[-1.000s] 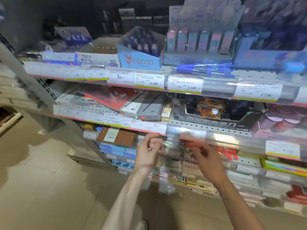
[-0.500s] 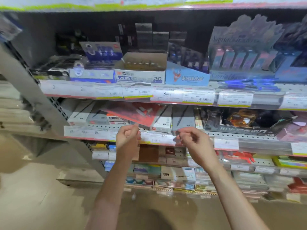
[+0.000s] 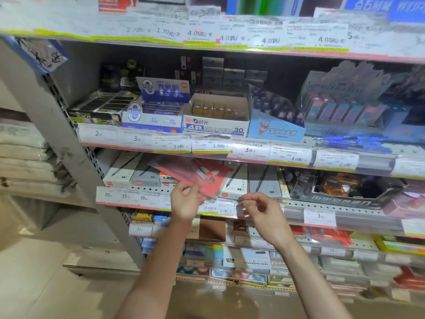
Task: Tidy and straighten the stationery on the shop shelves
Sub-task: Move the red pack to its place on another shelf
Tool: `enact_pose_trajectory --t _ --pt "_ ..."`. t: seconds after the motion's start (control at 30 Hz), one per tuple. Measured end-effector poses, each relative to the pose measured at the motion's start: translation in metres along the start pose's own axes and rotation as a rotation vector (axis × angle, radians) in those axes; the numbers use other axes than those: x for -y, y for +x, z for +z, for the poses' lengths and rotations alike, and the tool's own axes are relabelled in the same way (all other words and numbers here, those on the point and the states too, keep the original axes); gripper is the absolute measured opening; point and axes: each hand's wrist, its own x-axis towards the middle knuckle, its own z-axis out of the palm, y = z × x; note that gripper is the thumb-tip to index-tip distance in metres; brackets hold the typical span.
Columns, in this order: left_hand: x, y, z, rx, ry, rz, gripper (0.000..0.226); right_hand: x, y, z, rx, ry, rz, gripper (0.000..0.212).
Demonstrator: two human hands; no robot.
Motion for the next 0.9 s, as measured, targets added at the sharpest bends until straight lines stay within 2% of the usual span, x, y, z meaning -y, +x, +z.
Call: enact_pose_trajectory --t 0.2,0.33,0.43,0.53,0.67,0.77,0.9 --pt "0.0 -0.024 -0.04 0.072 0.097 0.057 0.022 0.006 -0.001 0.007 -0.002 0.033 -0.009 0.014" --pt "-0.004 -0.04 -0.059 0.158 0.18 0.001 0.011 0.017 -0.001 0.017 -0.026 0.067 -0.014 0.011" --pt "-0.006 -0.048 -0.071 0.281 0.231 -0.051 0.018 0.024 -0.001 0.019 -0.026 0.082 -0.012 0.021" --pt "-0.001 -0.056 -0.078 0.448 0.288 -0.066 0.045 0.031 -0.004 0.018 0.058 0.079 0.007 0.024" --pt "0.008 -0.07 -0.07 0.494 0.36 -0.04 0.022 0.025 -0.014 0.009 0.152 0.142 0.008 0.02" --pt "0.018 -0.075 -0.054 0.503 0.458 -0.001 0.022 0.016 -0.025 -0.008 0.105 0.146 0.027 0.02" --pt "0.039 -0.08 -0.022 0.527 0.554 0.028 0.008 -0.005 -0.044 -0.041 0.007 0.138 0.048 0.018"
